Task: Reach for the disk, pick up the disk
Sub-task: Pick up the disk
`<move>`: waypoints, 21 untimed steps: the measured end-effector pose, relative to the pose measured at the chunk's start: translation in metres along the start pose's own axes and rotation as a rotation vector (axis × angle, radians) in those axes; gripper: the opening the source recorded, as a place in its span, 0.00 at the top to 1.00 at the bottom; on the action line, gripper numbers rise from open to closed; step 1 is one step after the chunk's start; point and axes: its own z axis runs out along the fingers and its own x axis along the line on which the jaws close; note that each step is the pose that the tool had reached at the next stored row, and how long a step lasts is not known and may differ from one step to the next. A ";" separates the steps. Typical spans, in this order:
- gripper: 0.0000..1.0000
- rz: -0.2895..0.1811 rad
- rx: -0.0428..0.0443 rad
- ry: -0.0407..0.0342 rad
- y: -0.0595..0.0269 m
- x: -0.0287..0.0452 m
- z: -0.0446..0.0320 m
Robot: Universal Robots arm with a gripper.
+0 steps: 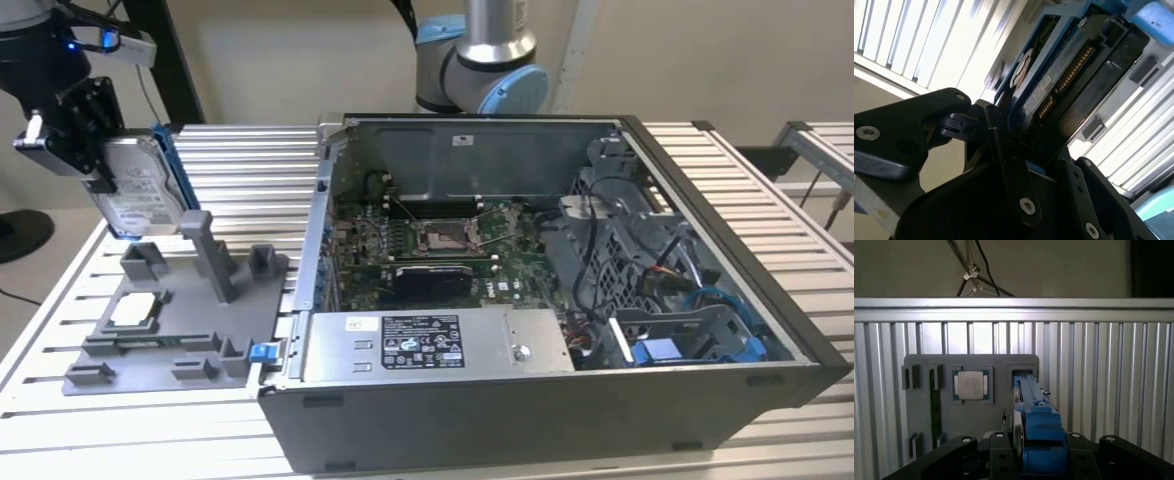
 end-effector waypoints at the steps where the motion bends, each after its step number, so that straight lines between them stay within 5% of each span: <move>1: 1.00 0.000 0.0000 0.0000 0.0000 -0.0001 -0.0013; 21: 1.00 0.000 0.0001 0.0000 -0.0003 -0.0014 -0.0346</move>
